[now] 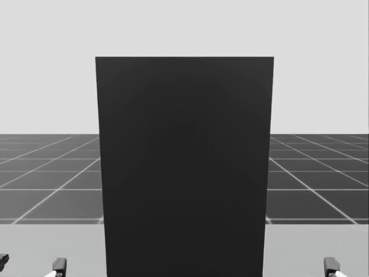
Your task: Reach around the screen and pick up the object behind it.
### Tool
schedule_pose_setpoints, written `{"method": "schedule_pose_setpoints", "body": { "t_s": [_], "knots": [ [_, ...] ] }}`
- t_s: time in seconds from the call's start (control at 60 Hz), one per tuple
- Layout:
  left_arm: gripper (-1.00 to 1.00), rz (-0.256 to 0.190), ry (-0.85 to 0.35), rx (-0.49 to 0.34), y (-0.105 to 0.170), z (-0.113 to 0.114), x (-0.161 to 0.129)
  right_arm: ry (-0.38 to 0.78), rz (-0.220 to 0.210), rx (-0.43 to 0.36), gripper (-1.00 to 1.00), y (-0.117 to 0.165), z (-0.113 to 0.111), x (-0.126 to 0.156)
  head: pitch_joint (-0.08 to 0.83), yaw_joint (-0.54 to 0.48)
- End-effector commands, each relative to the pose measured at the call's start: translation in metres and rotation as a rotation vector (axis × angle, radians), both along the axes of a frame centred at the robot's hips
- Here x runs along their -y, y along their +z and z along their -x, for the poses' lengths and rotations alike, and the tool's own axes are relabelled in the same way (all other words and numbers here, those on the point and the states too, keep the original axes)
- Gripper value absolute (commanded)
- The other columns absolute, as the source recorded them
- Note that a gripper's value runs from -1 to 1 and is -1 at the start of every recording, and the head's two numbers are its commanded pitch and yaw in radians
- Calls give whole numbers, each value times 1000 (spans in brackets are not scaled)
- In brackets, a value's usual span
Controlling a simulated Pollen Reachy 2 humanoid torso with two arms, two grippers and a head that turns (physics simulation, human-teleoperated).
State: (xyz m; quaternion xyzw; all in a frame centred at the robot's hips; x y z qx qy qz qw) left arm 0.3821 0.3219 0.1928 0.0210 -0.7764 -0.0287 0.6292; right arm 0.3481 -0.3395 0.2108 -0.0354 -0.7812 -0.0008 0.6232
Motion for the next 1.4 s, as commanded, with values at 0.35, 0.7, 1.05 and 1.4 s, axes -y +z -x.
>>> {"method": "schedule_pose_setpoints", "body": {
  "t_s": [0.35,0.7,1.05,1.4],
  "knots": [
    [-1000,-12,-200,-181,-7,4,-7,239,-24,-139,-1000,-1,9,1,20,-10],
    [-1000,-137,-693,-313,-10,35,-23,694,10,-236,-1000,-17,25,-4,47,-16],
    [-1000,-328,-1036,-374,-18,58,-13,1037,138,-309,-1000,-20,55,-19,93,-28],
    [-1000,-343,-1106,-367,-18,57,-4,989,196,-262,-1000,-34,22,-21,118,-70]
  ]
}}
